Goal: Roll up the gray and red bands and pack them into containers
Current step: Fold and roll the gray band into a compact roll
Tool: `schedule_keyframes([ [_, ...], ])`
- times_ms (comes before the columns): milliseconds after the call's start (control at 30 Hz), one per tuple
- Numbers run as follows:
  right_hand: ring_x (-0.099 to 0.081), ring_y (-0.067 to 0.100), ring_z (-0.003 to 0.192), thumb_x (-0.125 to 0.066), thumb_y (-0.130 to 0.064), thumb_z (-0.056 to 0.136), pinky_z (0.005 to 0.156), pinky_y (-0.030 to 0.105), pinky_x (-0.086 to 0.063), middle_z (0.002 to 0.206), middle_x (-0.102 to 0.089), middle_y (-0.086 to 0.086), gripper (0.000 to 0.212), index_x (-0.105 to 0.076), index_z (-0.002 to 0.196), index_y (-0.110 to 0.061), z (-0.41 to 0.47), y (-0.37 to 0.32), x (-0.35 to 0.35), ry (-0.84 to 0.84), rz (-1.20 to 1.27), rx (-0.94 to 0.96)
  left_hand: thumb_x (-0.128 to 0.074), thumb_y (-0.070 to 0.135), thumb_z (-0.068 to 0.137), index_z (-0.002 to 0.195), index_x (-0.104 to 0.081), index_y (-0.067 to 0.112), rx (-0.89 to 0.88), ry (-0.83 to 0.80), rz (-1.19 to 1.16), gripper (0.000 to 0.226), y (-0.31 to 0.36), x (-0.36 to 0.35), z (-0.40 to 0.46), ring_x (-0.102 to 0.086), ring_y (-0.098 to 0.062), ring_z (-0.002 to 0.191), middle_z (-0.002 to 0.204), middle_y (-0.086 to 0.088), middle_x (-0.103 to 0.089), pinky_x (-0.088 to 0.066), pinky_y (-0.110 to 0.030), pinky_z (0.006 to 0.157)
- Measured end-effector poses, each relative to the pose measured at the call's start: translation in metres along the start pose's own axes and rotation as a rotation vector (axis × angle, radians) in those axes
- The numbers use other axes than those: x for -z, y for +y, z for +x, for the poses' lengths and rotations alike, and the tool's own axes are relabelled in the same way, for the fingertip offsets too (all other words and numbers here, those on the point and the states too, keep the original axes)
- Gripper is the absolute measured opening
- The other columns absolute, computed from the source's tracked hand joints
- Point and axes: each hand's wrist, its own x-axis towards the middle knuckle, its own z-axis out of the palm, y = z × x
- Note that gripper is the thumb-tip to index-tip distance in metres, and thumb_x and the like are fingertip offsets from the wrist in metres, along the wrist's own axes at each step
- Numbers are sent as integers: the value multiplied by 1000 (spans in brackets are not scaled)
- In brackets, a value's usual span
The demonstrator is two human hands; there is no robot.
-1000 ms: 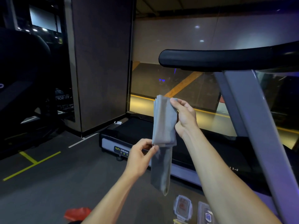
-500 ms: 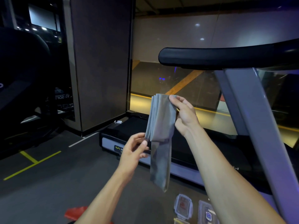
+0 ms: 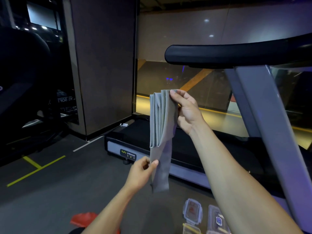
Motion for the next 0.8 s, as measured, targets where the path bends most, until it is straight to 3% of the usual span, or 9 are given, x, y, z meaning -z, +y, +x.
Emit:
schedule_keyframes([
  [133, -61, 19, 100, -73, -14, 93, 93, 39, -50, 92, -71, 2, 10, -67, 87, -19, -2, 1, 0, 13, 33, 10, -76, 30, 92, 99, -68, 17, 141, -121, 26, 17, -27, -4, -10, -71, -9, 85, 89, 10, -75, -57, -32, 78],
  [200, -61, 20, 102, -73, -16, 93, 95, 42, -51, 94, -71, 2, 8, -67, 88, -19, -2, 1, 1, 17, 26, -2, -78, 25, 89, 103, -66, 21, 179, -85, 50, 19, -39, -6, -14, -73, -13, 92, 96, 6, -77, -60, -37, 81],
  [300, -63, 24, 106, -73, -16, 93, 105, 49, -50, 99, -72, 5, 6, -68, 93, -18, -2, 1, 3, 13, 30, -23, -81, 23, 87, 97, -60, 15, 230, 4, 12, 24, -49, -12, -21, -71, -12, 83, 90, 3, -76, -54, -31, 67],
  [433, -64, 25, 105, -69, -15, 95, 105, 50, -51, 98, -72, 7, 4, -67, 97, -17, -1, 3, 4, 13, 36, -30, -80, 26, 88, 82, -66, 12, 191, 64, 31, 21, -56, -15, -27, -66, -10, 72, 80, 1, -73, -49, -24, 67],
  [533, -63, 26, 108, -73, -17, 93, 108, 52, -49, 103, -71, 8, 6, -68, 96, -17, -1, 5, 6, 9, 28, -30, -80, 31, 88, 75, -57, 4, 236, 114, 2, 37, -61, -15, -29, -53, -8, 57, 60, 3, -62, -42, -28, 60],
  [700, -62, 25, 109, -74, -18, 92, 108, 52, -47, 102, -70, 6, 7, -68, 95, -18, 0, 8, 8, 13, 21, -26, -78, 40, 88, 65, -45, 17, 410, 189, -169, 46, -69, -16, -25, -47, -14, 52, 53, 1, -53, -44, -30, 56],
  [800, -62, 25, 109, -73, -18, 92, 110, 53, -47, 103, -70, 7, 7, -68, 95, -17, 1, 9, 8, 11, 23, -28, -74, 43, 90, 63, -50, 19, 480, 136, -246, 44, -69, -15, -26, -44, -10, 52, 56, 2, -48, -42, -25, 53],
])
